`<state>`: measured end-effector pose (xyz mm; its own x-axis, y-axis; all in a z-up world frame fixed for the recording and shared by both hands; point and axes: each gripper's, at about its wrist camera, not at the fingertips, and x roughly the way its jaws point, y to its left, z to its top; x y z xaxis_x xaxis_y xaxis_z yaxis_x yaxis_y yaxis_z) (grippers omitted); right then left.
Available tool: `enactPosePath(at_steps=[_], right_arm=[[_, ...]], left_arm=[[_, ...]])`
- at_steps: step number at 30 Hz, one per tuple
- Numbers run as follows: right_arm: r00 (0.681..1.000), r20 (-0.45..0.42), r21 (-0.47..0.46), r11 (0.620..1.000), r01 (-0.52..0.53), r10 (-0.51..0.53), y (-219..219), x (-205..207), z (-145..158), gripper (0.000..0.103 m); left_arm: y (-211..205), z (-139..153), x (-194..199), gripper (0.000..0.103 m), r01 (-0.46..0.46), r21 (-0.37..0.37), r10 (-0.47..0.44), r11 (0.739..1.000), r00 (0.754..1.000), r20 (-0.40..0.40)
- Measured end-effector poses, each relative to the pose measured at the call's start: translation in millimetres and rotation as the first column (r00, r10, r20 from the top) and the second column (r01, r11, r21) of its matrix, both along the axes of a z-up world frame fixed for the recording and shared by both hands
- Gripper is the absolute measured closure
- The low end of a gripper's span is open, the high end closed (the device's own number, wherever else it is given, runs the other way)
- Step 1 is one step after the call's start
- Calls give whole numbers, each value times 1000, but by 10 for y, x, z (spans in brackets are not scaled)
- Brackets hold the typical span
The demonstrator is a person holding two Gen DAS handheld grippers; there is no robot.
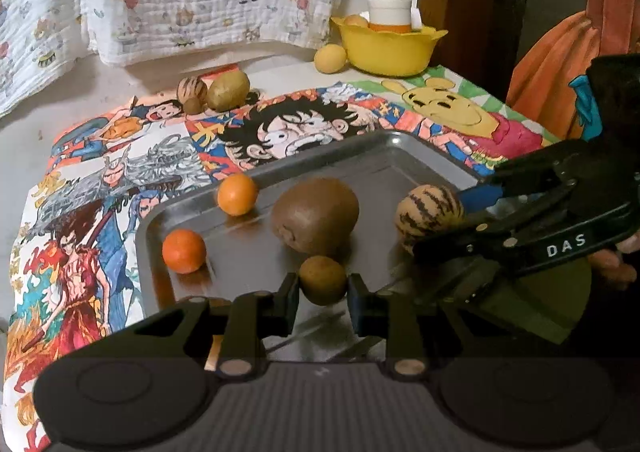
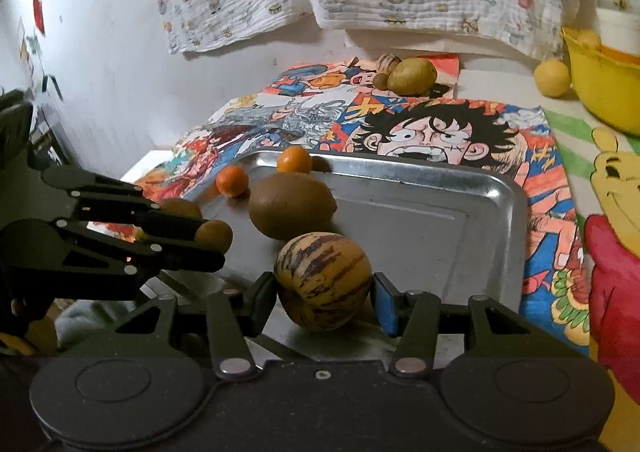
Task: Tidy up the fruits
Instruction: 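Carry the small kiwi with the left tool while the right tool carries the pepino to the tray, then open the left tool to set the small kiwi down while the right tool releases the pepino onto the tray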
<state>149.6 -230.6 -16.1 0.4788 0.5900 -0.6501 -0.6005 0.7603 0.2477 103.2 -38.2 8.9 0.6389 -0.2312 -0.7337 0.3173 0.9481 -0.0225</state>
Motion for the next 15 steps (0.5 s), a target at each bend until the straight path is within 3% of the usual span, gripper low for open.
enactPosePath(at_steps=[6,15], right_arm=[[998,54,-62,998,-13,16,71,-43,16,49],[997,75,-84,996,-25,31,84,-75,16,49]], left_arm=[[-6,-43,18,74,-6,14,6,1000,1000,-12],[-10,-41,23,74,-8,16,9,1000,1000,-24]])
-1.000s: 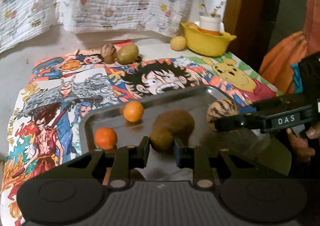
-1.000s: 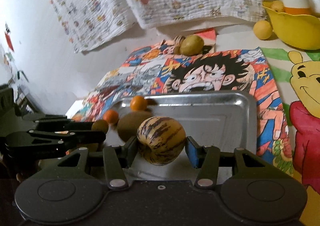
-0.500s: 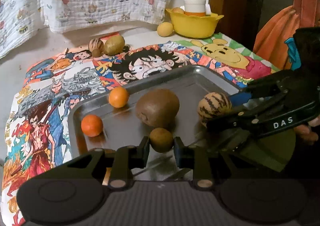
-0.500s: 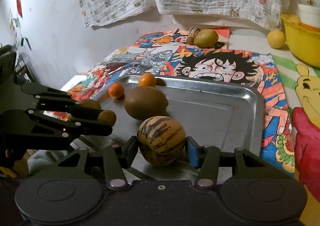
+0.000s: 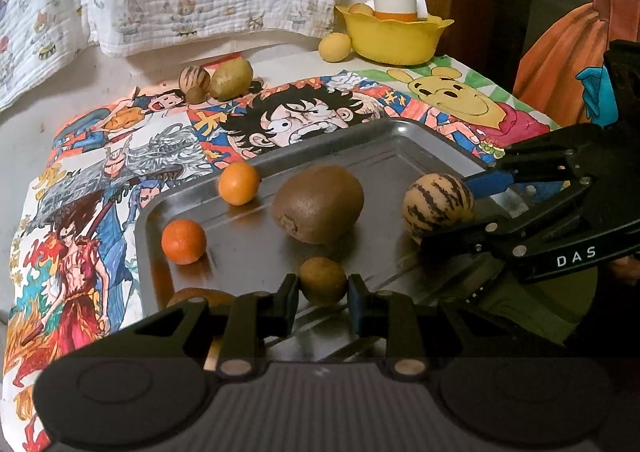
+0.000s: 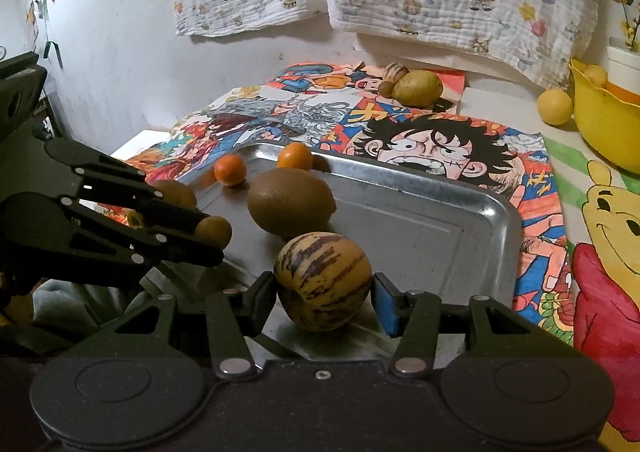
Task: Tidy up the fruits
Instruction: 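Open the left tool to set the small kiwi down while the right tool releases the pepino onto the tray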
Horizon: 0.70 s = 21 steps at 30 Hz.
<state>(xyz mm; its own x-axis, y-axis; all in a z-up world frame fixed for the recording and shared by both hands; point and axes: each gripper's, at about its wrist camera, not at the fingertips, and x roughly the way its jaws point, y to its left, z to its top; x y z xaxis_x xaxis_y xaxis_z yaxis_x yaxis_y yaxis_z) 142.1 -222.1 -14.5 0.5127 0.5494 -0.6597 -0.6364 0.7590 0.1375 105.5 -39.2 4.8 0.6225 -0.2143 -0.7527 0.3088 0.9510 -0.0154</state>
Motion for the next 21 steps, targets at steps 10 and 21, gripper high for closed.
enactPosePath(at_steps=[10,21], right_arm=[[1000,4,2,1000,-4,4,-25,-45,20,47],[998,51,-12,999,-31,32,-105,-197,104,26]], left_arm=[[0,102,-131,66,19,-2,-19,1000,1000,22],[209,319,-466,16,-33,8,32,999,993,114]])
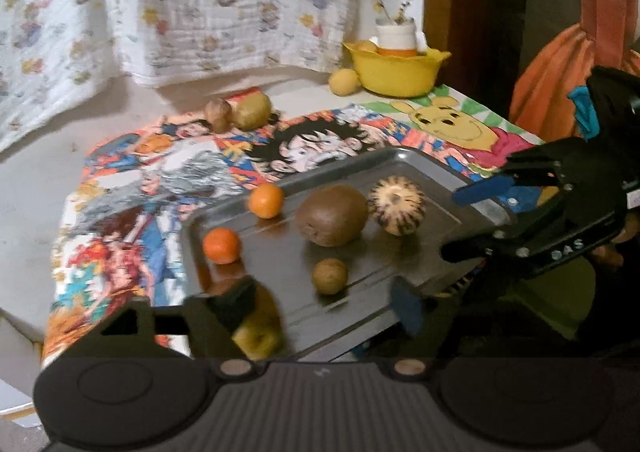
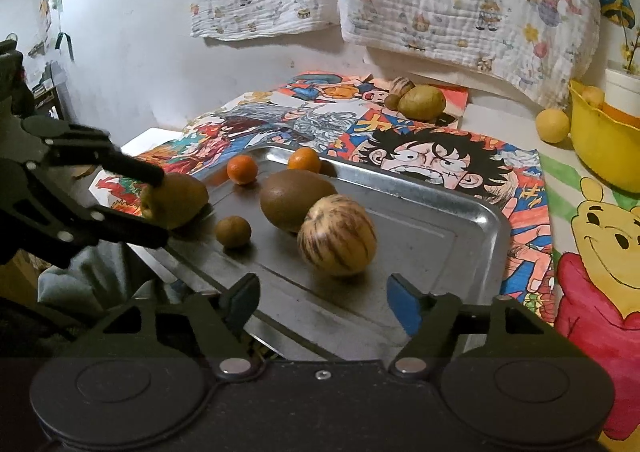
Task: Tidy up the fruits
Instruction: 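Open the left tool to set the small kiwi down while the right tool releases the pepino onto the tray, then move both open tools back toward the yellow pear and second striped pepino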
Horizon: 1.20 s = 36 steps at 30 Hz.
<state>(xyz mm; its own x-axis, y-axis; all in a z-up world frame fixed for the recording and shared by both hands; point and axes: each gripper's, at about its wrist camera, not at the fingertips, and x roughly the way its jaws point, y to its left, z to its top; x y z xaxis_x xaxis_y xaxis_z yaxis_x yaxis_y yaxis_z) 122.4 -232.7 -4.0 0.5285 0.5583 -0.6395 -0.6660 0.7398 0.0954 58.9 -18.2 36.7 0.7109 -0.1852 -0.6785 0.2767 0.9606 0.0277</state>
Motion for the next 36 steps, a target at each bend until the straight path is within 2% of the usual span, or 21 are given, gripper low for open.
enactPosePath(at_steps=[6,10,18,27,36], right_arm=[[1000,17,-35,999,-18,19,9,-81,30,14],[1000,18,-67,997,-24,26,7,-105,46,6],[999,32,-130,991,19,-15,-56,-82,78,1],[999,8,-150,988,49,-48,-72,141,100,1],[998,15,-150,987,59,-57,-61,388,176,1]], left_arm=[[157,28,-99,6,-37,27,37,999,999,18],[245,-8,-127,2,-54,29,54,998,999,1],[453,-112,-50,1,-107,54,109,993,993,-54],[592,-43,160,0,-127,98,133,987,989,-59],[681,46,388,0,-116,69,121,991,989,-80]])
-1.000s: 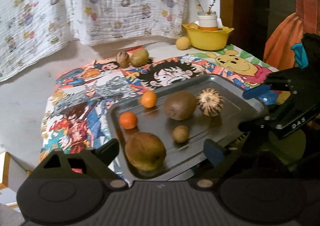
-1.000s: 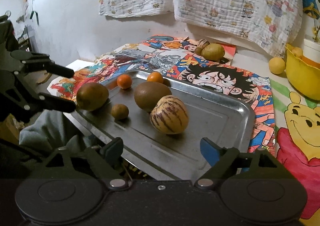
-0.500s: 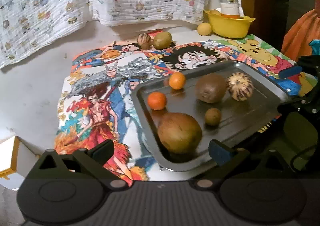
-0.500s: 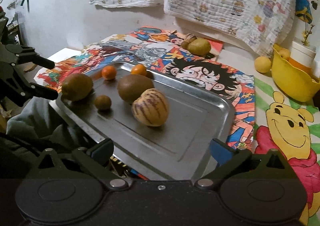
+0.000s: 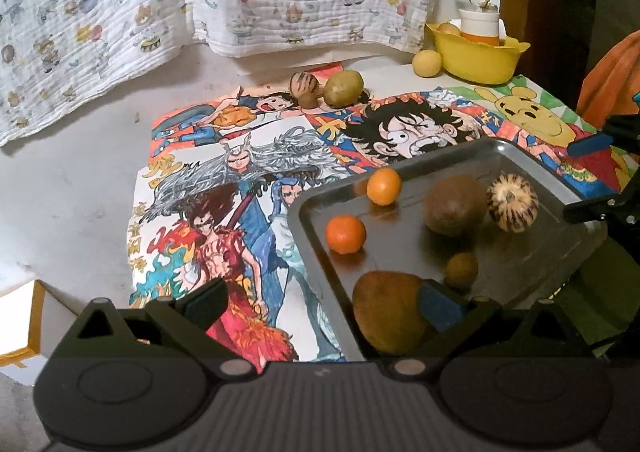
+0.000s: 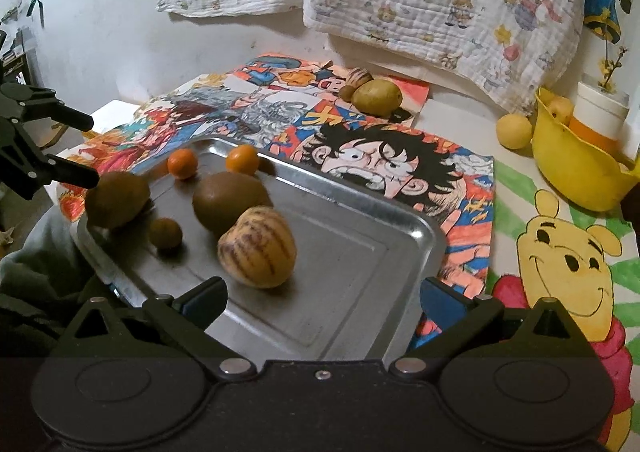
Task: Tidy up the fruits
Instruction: 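Move both open tools back toward the yellow pear and second striped pepino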
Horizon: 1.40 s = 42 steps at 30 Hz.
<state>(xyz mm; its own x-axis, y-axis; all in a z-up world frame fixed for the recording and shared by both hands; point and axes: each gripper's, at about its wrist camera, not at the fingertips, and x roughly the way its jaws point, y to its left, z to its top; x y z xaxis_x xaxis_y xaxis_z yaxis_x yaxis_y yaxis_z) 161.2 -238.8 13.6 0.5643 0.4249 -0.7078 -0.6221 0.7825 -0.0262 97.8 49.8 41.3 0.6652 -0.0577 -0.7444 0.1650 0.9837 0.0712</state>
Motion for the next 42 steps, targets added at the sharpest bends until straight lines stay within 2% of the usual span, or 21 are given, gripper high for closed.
enactPosePath(at_steps=[11,19,23,35,42], right_arm=[[1000,10,-10,1000,-7,7,151,304,39,1],[999,9,-2,999,-34,34,284,589,63,1],[999,-18,39,998,-42,43,295,758,86,1],[996,29,63,995,81,-83,384,1414,140,1],[995,72,53,997,63,-67,561,1761,190,1]], left_arm=[[80,72,364,0,-3,-83,2,997,1000,-7],[195,63,757,0,-50,-99,49,994,999,-18],[248,37,964,0,-64,-99,62,993,998,-27],[359,-81,1680,0,-73,-109,70,991,997,-30],[496,-114,2111,0,-109,-162,106,981,994,-27]])
